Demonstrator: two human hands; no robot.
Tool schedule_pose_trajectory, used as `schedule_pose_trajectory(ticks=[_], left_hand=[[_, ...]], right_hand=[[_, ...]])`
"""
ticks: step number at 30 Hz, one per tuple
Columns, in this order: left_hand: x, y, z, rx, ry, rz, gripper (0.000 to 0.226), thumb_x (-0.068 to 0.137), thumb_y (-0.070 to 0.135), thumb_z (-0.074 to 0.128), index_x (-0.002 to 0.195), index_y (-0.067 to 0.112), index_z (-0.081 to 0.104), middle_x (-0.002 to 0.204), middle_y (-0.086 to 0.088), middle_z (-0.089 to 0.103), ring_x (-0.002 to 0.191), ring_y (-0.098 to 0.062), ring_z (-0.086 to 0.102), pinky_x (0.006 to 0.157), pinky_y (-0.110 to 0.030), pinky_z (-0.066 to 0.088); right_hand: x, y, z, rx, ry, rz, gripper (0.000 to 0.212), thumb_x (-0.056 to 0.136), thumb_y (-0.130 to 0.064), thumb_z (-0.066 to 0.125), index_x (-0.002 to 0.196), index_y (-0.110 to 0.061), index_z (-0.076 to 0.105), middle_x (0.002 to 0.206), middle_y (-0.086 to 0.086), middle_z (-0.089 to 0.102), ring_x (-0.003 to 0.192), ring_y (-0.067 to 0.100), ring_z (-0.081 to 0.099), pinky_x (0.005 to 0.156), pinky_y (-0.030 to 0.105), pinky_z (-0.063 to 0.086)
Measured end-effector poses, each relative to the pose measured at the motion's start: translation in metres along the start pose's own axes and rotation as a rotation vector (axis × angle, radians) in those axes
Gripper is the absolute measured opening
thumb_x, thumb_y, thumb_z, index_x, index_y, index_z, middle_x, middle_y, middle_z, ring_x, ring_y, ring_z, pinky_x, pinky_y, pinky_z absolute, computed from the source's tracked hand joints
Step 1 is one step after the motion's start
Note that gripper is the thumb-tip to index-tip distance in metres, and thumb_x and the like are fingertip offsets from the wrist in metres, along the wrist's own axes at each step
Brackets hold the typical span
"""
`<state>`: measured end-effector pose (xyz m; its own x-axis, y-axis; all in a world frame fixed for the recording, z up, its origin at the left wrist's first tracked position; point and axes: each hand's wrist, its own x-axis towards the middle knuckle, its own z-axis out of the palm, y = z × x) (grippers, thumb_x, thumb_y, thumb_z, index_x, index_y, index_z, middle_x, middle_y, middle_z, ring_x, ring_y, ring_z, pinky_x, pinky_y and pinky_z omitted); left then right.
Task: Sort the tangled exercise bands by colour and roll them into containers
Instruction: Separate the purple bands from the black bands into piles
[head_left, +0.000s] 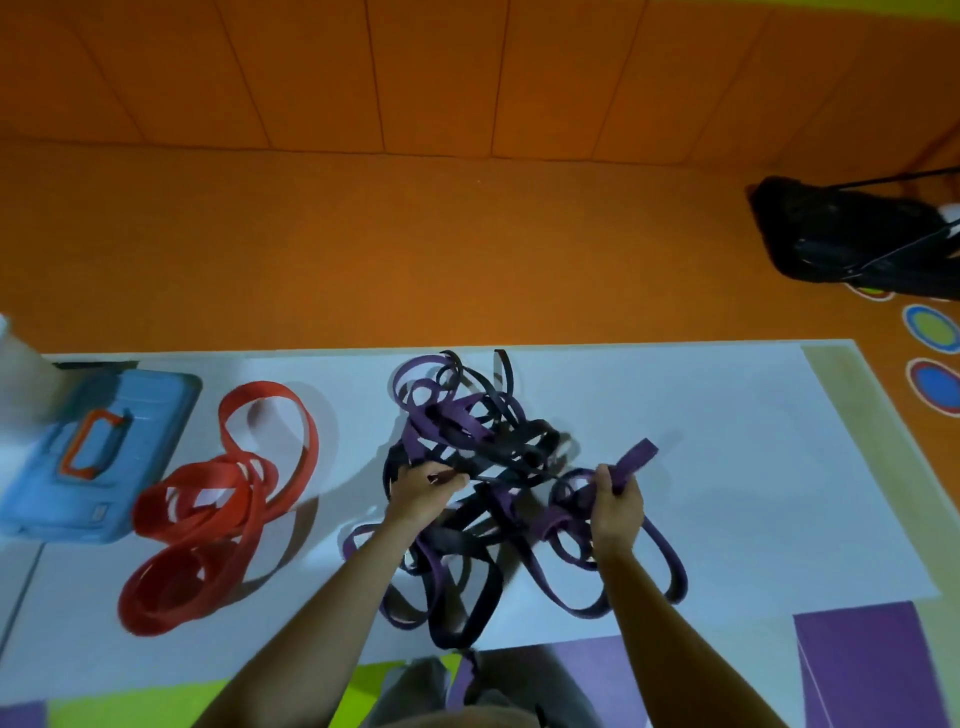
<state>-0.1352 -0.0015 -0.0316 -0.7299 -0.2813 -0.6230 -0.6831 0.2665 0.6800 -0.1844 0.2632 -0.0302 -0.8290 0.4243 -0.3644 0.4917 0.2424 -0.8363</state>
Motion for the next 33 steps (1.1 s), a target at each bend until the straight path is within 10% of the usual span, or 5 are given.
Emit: schedule_pose_trajectory(ticks=[5,10,21,26,33], left_hand=[[-0.020,0.027,0.049,0.443,0.363,0.070,0.067,0.089,0.051,0.071,0.147,0.034,0.040,0.172,-0.011,-0.005,0.160,-0.031,-0.006,0.125,-0.056,-0.001],[-0.021,0.038,0.084,0.285,0.100,0.380,0.028,0.097,0.040,0.068,0.119,0.023,0.070,0.132,0.008,0.051,0.131,-0.018,0.054,0.109,-0.031,0.040],[-0.021,0.058,0.095,-0.088,-0.028,0.244,0.020,0.099,0.021,0.067,0.117,0.018,0.075,0.126,0.001,0.056,0.115,-0.016,0.060,0.093,-0.020,0.049],[-0.033,0.069,0.073,-0.553,-0.053,0.003,0.020,0.100,0.033,0.066,0.105,0.015,0.073,0.110,-0.003,0.079,0.112,-0.020,0.070,0.103,-0.035,0.048],[-0.020,0.047,0.042,-0.703,0.242,-0.104,0.011,0.107,0.021,0.057,0.108,0.011,0.062,0.079,-0.012,0.068,0.064,-0.020,0.066,0.072,-0.041,0.053]], right_hand=[[0.031,-0.008,-0.020,0.125,-0.051,0.082,0.024,0.097,-0.033,0.073,0.098,-0.009,0.071,0.086,0.006,0.076,0.087,0.025,0.074,0.078,0.038,0.057],[0.052,-0.024,-0.031,0.237,-0.483,0.214,0.039,0.092,-0.032,0.080,0.116,-0.003,0.070,0.105,0.014,0.079,0.099,0.028,0.077,0.073,0.036,0.063],[0.061,-0.055,-0.028,0.301,-0.741,0.199,0.021,0.097,-0.028,0.074,0.101,-0.008,0.073,0.091,0.011,0.075,0.083,0.024,0.072,0.080,0.040,0.061],[0.082,-0.041,-0.022,0.202,-0.523,0.179,0.015,0.095,-0.013,0.074,0.106,-0.005,0.070,0.086,0.010,0.074,0.080,0.029,0.070,0.070,0.038,0.056],[0.088,-0.027,-0.038,-0.242,-0.215,-0.096,0.018,0.096,-0.016,0.060,0.111,-0.015,0.051,0.091,0.007,0.063,0.079,0.030,0.063,0.068,0.036,0.047]])
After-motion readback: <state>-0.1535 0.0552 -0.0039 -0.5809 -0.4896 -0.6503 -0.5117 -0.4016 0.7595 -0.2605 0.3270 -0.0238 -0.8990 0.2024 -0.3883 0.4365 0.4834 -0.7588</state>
